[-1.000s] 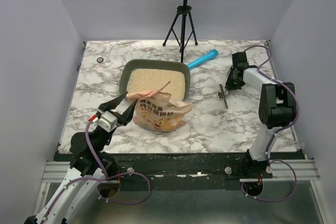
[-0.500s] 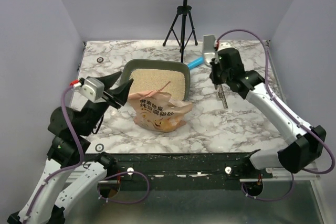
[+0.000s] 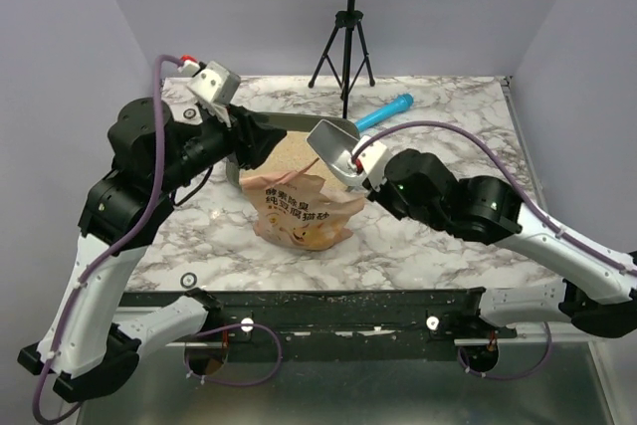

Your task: Fill the litter box with clean litter

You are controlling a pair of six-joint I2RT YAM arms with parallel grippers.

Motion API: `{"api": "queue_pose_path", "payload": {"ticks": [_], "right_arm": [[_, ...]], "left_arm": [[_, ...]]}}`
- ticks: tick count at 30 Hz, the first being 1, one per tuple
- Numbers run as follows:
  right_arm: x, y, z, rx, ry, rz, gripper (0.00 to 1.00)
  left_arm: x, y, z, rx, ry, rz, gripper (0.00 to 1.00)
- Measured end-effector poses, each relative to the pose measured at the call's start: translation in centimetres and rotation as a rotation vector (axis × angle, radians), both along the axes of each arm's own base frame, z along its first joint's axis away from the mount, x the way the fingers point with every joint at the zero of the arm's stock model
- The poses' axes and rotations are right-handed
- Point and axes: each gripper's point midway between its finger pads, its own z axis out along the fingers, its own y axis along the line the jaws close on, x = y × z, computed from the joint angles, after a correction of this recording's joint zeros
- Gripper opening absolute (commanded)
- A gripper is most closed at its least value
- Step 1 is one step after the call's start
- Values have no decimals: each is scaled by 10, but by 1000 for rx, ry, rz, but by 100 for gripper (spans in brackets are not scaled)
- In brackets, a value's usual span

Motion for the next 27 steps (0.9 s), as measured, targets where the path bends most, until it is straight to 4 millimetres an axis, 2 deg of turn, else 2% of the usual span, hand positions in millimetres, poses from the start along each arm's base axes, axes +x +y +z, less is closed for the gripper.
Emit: {"api": "queue_pose_path", "payload": {"ticks": [5, 8, 18, 27], "right_arm": [[-31, -9, 9, -61, -51, 96, 0], [-42, -15, 15, -85, -80, 126, 0], [-55, -10, 24, -160, -140, 178, 1], [-63, -1, 27, -169, -165, 213, 1]], "left_arm": [[0, -21, -26, 43, 153, -100, 50], [-9, -32, -43, 48, 240, -173, 50], [-24, -40, -45, -3, 317, -239, 51], [-25, -42, -66, 14, 373, -249, 53]]}}
